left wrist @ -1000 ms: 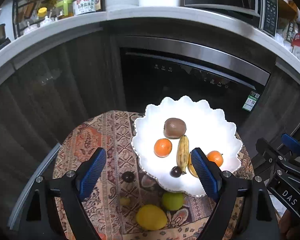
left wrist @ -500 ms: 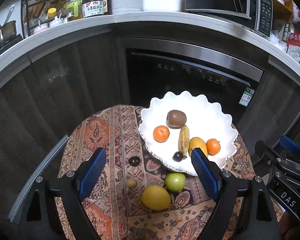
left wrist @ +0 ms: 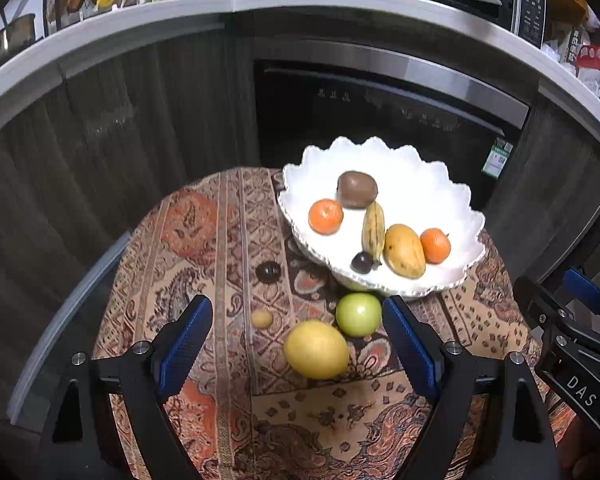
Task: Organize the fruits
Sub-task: 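Move the left tool to the yellow pomelo while the right tool reaches the green apple, then close the left tool on the pomelo while the right tool grasps the green apple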
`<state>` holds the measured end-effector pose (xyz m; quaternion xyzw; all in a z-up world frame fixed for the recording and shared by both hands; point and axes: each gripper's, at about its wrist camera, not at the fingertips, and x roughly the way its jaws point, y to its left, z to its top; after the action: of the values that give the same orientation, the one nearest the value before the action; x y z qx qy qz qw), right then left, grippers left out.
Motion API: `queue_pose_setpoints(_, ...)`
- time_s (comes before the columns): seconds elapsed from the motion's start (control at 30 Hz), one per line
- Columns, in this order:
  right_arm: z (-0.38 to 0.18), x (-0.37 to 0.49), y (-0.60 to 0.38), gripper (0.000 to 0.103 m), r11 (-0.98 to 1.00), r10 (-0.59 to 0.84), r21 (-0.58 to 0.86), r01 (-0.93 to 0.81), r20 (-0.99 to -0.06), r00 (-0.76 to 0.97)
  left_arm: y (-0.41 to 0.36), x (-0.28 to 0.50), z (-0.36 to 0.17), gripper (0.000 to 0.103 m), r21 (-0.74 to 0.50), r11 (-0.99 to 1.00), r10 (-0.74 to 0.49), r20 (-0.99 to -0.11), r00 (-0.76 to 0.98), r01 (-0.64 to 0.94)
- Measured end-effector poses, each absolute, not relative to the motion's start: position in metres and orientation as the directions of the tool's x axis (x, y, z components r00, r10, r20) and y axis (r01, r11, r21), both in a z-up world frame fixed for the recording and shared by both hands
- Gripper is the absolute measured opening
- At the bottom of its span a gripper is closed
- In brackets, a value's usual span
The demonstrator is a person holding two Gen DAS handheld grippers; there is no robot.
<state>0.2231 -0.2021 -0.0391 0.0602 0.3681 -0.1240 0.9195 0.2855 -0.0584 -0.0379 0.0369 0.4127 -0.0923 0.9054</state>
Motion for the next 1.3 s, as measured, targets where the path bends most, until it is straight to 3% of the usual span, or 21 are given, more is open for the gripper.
queue_pose_setpoints(1.0, -0.131, 0.237, -0.214, 0.078, 0.952, -0.150, 0.043, 0.302, -0.797, 0.585, -0.072, 0.306, -0.143, 0.086, -0.026, 0.978, -0.132, -0.848, 0.513, 0.208)
queue_pose_setpoints(1.3, -0.146, 0.242, -0.214, 0.078, 0.954, -0.137, 0.044, 0.296, -0.816, 0.562, -0.077, 0.317, -0.160, 0.067, -0.046, 0.974, -0.151, -0.863, 0.481, 0.222)
